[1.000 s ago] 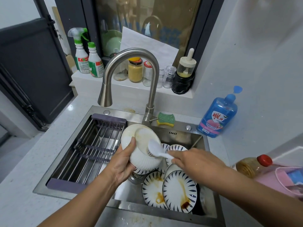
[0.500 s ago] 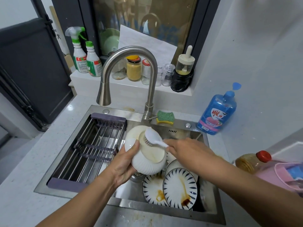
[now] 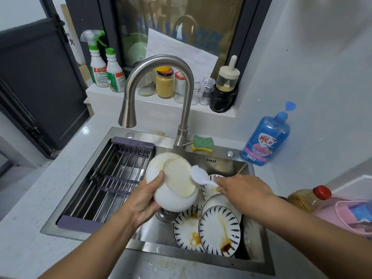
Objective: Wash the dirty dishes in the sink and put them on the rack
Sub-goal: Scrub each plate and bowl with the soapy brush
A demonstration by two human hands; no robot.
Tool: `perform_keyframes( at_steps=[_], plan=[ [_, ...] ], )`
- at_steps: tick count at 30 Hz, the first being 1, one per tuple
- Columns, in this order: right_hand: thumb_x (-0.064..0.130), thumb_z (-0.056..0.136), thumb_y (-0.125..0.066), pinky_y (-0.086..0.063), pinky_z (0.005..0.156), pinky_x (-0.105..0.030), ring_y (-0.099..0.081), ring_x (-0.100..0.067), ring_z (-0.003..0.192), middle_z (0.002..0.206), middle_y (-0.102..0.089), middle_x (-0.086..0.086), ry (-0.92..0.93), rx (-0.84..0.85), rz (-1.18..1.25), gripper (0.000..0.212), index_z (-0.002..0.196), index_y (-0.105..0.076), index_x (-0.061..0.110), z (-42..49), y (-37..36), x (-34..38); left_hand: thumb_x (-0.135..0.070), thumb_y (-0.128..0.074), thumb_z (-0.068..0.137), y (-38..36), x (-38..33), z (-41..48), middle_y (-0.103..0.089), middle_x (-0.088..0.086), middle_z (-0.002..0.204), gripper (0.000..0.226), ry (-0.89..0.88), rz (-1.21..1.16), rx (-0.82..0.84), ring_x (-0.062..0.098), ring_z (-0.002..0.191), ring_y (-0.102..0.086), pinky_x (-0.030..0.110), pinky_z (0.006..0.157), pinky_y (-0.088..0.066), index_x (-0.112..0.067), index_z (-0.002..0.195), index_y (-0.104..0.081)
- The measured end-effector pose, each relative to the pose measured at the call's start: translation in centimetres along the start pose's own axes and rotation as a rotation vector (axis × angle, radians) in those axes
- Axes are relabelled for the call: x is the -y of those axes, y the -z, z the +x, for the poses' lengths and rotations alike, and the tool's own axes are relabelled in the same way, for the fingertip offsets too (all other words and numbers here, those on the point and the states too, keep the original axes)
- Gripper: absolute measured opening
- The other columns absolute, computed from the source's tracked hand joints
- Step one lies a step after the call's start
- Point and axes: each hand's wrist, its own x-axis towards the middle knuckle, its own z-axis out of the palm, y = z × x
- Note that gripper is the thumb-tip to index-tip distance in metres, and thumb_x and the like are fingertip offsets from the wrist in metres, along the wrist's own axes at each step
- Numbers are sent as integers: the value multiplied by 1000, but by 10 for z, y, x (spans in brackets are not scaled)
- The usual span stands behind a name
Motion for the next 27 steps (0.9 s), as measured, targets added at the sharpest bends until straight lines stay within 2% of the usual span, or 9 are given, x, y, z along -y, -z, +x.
perform_keyframes(
  at_steps=[4,8,10,12,16,19,21,24,27],
  plan=[
    [56,106,-32,-55,75,-40,-65,-19,91,101,-66,11,34,-137,200,32,136,-44,55,0,19,-8,-3,-67,87,-5,-4,-9,-75,17,114,45,0,225,35,31,103,-73,46,84,-62,-10,130,-59],
    [59,105,-28,-51,81,-40,-59,-20,110,115,-67,12,145,-158,152,35,138,-41,59,3,45,2,6,-69,87,-7,-6,-15,-72,18,119,50,24,380,122,34,111,-70,46,93,-59,-10,133,-57],
    [55,106,-31,-50,77,-38,-60,-20,104,110,-66,8,106,-154,162,33,132,-51,50,13,50,-7,6,-71,85,-7,-8,-18,-72,19,120,51,17,333,141,36,113,-69,48,95,-58,-10,132,-58],
    [52,106,-35,-54,84,-41,-62,-19,98,109,-68,4,63,-108,213,33,127,-59,42,21,47,-26,5,-72,82,-5,-11,-20,-72,20,119,53,3,239,140,38,114,-68,53,96,-56,-8,131,-58],
    [50,105,-43,-55,90,-38,-66,-15,93,102,-71,7,31,45,408,29,127,-63,49,22,13,-46,4,-59,88,4,-20,-17,-66,24,130,51,-59,16,103,39,122,-63,59,98,-50,-5,138,-55],
    [52,103,-47,-56,71,-31,-67,-13,70,78,-71,9,5,70,609,25,122,-64,52,14,-16,-47,0,-51,91,5,-25,-16,-64,24,134,47,-68,-115,97,37,123,-63,61,99,-48,-2,139,-54],
    [52,103,-49,-42,49,-25,-49,-12,46,59,-61,6,-81,2,893,25,118,-67,45,13,-27,-43,-2,-58,89,6,-24,-16,-64,24,134,49,-46,-215,133,37,120,-65,62,98,-49,0,138,-53],
    [53,92,-67,-35,41,-21,-39,-10,41,76,-72,-3,-176,-78,1276,34,119,-67,32,15,-23,-28,0,-91,61,7,-16,-15,-59,25,139,88,-41,-317,174,41,123,-62,65,96,-50,-1,139,-51],
    [42,80,-84,-37,41,-22,-41,-8,45,85,-74,-4,-98,-29,1465,48,122,-64,29,20,-15,-7,2,-86,62,-4,-7,-16,-58,27,139,87,17,-281,219,42,124,-61,64,98,-50,-2,140,-50]
  ],
)
